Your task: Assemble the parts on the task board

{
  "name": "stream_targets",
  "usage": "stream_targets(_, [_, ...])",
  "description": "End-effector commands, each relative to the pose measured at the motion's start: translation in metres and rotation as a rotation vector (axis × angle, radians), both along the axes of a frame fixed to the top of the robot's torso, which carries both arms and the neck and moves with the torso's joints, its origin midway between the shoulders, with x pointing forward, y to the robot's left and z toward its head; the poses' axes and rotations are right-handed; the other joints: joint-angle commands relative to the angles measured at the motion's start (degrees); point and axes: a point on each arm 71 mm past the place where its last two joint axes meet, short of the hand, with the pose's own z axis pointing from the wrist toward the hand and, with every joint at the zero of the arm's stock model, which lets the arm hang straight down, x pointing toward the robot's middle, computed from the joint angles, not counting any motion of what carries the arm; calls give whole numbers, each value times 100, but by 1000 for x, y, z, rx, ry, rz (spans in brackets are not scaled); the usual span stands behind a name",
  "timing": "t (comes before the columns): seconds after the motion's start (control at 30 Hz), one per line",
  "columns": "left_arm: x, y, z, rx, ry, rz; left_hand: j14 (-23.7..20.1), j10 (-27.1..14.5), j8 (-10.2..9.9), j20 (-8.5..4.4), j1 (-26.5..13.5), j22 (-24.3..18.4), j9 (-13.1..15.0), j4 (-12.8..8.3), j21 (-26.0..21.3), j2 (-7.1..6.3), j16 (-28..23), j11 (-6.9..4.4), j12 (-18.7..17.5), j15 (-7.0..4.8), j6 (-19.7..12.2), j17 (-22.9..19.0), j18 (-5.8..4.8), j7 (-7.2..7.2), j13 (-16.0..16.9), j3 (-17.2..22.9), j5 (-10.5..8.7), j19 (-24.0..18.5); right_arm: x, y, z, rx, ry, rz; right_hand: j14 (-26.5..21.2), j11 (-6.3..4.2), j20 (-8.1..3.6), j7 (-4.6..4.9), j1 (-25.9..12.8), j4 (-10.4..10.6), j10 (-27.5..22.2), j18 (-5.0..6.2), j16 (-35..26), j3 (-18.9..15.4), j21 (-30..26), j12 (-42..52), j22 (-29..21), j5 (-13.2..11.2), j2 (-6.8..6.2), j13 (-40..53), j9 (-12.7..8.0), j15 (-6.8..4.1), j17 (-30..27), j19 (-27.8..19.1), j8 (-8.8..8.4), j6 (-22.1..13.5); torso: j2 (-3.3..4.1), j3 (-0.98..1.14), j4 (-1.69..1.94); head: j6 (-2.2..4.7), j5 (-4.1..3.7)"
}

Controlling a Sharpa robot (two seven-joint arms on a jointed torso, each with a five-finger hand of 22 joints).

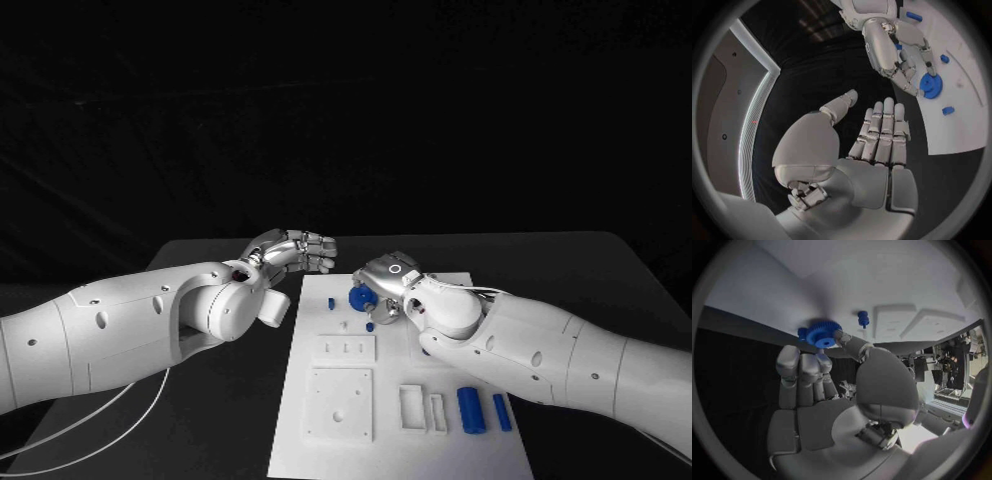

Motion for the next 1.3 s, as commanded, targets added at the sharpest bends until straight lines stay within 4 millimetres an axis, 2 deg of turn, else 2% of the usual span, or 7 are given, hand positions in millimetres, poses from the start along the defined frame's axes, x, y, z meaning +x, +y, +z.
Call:
stream_targets(0.03, [0,-2,1,-3,-10,-7,-7,-38,-34,-4,-28,126,5,-2,29,-15,-19,8,-27,30,-30,8,58,103,-2,21,34,-42,0,0,-2,-15,14,-2,-16,93,15,184,38,-6,-63,572,-28,-37,-39,-33,57,-20,-34,-8,-11,42,7,11,-33,103,0,0,-2,0,2])
stream_targets(0.5, [1,-1,1,-3,-10,-5,-7,-40,-36,-4,-33,126,6,1,30,-13,-19,9,-27,30,-33,8,58,104,-3,21,33,-43,-1,-3,-4,1,66,-16,-16,102,21,193,81,-17,-74,572,-41,11,-52,-48,57,92,-2,-21,-30,51,13,5,-76,2,-2,1,3,1,-14])
stream_targets(0.6, [1,-1,1,-2,-10,-4,-7,-40,-36,-3,-36,126,7,4,31,-12,-19,9,-28,30,-34,8,57,104,-3,20,34,-42,0,-6,-6,-4,109,-28,-19,95,22,185,152,-110,-83,572,-48,73,-55,-50,65,489,90,-24,-26,46,21,-7,-72,-19,-1,2,2,0,-12])
stream_targets(0.67, [1,-1,1,-3,-10,-5,-7,-42,-37,-2,-45,126,7,11,32,-8,-19,10,-28,31,-35,8,56,105,-3,19,34,-42,1,-8,-10,-20,154,-46,-25,85,26,176,226,-222,-95,572,-56,179,-61,-52,71,727,277,-24,-18,36,26,-27,-57,-12,0,3,0,0,-10])
stream_targets(0.8, [1,-1,1,-3,-10,-4,-7,-43,-38,-2,-50,125,8,15,32,-5,-19,11,-28,31,-35,9,56,105,-3,18,34,-42,2,-13,-11,-12,186,-61,-29,79,35,169,242,-299,-105,572,-63,265,-63,-53,78,869,385,-24,-17,32,28,-43,-54,-16,-2,1,1,2,-10])
stream_targets(0.83, [1,-1,1,-3,-10,-4,-7,-43,-38,-2,-52,125,8,17,33,-3,-19,11,-28,31,-36,9,56,105,-3,18,34,-42,2,-14,-11,-9,188,-63,-34,82,44,165,242,-278,-111,572,-70,351,-71,-59,75,937,523,-26,-21,29,27,-53,-61,-29,-1,1,-1,2,-10])
stream_targets(1.3, [2,4,1,1,-10,9,-8,-47,-42,-3,-61,125,9,25,33,0,-20,13,-29,31,-40,9,57,107,-3,18,36,-43,1,-25,2,94,151,-63,-24,92,64,184,-17,-393,-120,572,-77,656,-44,-42,86,1081,576,-20,-26,39,50,-36,-59,-62,-9,15,-16,59,-33])
